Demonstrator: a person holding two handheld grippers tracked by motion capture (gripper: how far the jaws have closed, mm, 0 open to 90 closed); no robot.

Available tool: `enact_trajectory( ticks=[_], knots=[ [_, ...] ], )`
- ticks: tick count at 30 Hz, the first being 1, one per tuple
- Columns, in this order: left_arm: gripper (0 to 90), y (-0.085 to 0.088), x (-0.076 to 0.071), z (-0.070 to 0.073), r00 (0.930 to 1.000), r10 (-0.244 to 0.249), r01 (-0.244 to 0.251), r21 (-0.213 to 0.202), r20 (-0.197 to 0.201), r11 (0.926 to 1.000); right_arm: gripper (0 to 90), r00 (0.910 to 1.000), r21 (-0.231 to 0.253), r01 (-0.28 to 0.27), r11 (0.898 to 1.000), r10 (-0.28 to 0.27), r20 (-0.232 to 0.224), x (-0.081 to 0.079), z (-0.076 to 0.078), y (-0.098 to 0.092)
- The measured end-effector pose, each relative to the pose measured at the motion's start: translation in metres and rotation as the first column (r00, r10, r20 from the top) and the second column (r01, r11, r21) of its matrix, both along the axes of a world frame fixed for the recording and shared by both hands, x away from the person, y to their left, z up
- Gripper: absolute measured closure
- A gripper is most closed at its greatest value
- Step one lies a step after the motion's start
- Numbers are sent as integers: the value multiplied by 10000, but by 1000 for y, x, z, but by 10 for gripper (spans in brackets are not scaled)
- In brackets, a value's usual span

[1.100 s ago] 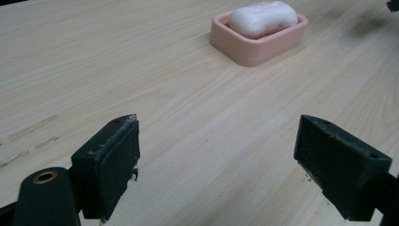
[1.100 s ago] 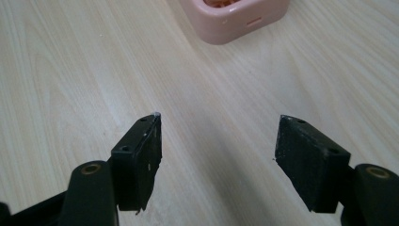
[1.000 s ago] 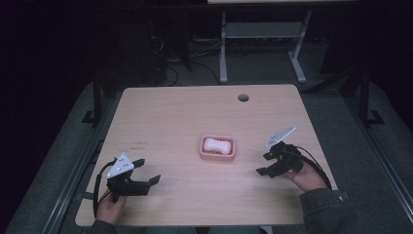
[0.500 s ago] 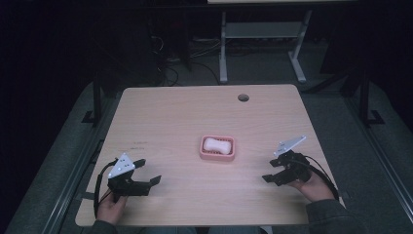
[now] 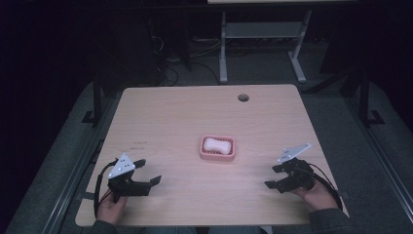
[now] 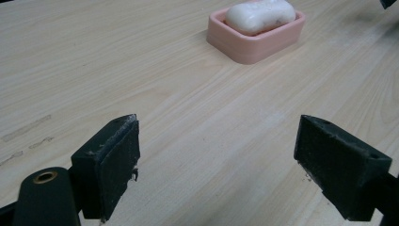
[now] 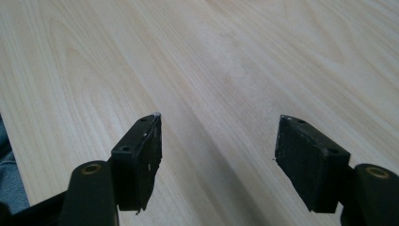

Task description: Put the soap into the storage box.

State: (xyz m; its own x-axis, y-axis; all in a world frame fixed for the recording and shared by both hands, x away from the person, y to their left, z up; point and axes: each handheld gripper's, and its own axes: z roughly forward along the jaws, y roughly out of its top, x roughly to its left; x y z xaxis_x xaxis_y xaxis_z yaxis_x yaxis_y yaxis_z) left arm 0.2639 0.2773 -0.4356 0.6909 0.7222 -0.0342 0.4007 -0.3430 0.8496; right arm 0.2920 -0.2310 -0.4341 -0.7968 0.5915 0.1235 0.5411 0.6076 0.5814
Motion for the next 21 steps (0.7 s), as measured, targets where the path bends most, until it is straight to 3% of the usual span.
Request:
enact_trajectory(
  ticks=[21],
  knots=[
    [144,-2,1,-2,9999,-105,105,37,-104,9999,309,9987,330,488,9983,-494,156,-34,-15,-14]
  ],
)
